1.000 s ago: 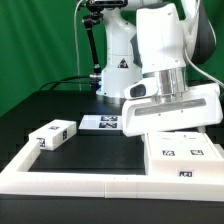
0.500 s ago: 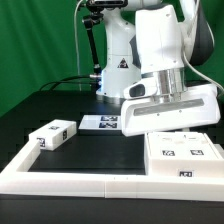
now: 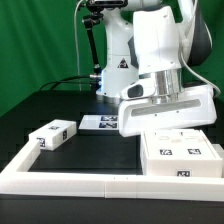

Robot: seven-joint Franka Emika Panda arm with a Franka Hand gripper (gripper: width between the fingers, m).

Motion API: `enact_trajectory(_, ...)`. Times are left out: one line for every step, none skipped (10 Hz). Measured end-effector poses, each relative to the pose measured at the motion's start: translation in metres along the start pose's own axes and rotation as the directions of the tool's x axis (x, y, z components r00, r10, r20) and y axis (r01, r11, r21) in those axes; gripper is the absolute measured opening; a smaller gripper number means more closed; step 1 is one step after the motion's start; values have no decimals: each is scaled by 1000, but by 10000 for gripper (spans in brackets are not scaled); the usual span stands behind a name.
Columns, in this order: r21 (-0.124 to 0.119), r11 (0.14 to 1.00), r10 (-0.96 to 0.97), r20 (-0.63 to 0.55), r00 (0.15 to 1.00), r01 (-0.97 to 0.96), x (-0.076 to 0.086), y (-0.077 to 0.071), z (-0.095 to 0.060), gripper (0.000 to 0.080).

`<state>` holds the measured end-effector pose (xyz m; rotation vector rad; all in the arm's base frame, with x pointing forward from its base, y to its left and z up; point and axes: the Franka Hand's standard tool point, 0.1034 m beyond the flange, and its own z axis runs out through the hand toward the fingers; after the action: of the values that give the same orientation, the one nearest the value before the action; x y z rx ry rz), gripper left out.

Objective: Assemble cabinet

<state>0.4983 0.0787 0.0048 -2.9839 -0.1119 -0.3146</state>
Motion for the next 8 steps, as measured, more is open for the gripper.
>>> enact_trajectory(-1, 1000, -7, 6, 1000, 7, 2, 2, -5, 4)
enact_trajectory(-4, 1000, -13, 7, 1000, 13, 5, 1, -13, 2)
enact_trajectory(-6, 1000, -19, 8, 1000, 19, 7, 1, -21, 2)
enact_trajectory(-9, 1000, -28, 7, 1000, 28, 11, 0, -31, 2)
enact_trajectory(-13, 999, -33, 5, 999, 33, 15, 0, -42, 2)
enact_trajectory(-18, 999, -40, 3, 999, 40, 20, -1, -55, 2)
enact_trajectory(-21, 999, -45, 4, 999, 45, 26, -2, -68, 2)
enact_trajectory(-23, 998, -50, 7, 999, 50, 31, -2, -77, 2)
